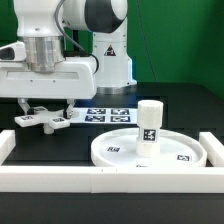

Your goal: Assemble round table

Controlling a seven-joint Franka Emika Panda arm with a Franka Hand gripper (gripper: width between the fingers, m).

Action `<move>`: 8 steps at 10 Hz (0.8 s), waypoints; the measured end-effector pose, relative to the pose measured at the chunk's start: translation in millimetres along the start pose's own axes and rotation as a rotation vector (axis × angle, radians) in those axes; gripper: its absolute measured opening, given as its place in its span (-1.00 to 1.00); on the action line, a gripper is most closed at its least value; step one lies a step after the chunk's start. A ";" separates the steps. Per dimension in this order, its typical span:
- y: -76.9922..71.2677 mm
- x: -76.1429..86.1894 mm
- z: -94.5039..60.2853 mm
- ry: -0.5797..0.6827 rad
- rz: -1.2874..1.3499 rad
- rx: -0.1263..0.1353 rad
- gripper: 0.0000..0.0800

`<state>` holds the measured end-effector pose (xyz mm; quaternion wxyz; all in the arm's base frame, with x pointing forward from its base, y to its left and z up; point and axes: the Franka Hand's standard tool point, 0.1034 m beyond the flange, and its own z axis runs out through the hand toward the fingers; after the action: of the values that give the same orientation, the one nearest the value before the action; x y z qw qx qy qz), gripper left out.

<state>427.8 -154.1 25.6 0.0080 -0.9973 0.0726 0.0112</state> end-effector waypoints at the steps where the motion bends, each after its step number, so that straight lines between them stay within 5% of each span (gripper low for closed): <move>1: 0.0 -0.1 0.1 0.000 0.000 0.000 0.62; 4: -0.2 0.7 -0.5 0.001 -0.001 0.000 0.40; 5: -0.8 1.8 -1.0 0.002 -0.002 0.000 0.10; 8: -9.3 8.6 -3.5 0.010 -0.008 0.001 0.10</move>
Offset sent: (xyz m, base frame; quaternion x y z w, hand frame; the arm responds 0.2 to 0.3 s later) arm 0.0039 -0.0013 0.0027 -0.0056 0.0015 -0.0062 1.0000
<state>437.8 -146.2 29.1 0.0080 -0.9976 0.0689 0.0064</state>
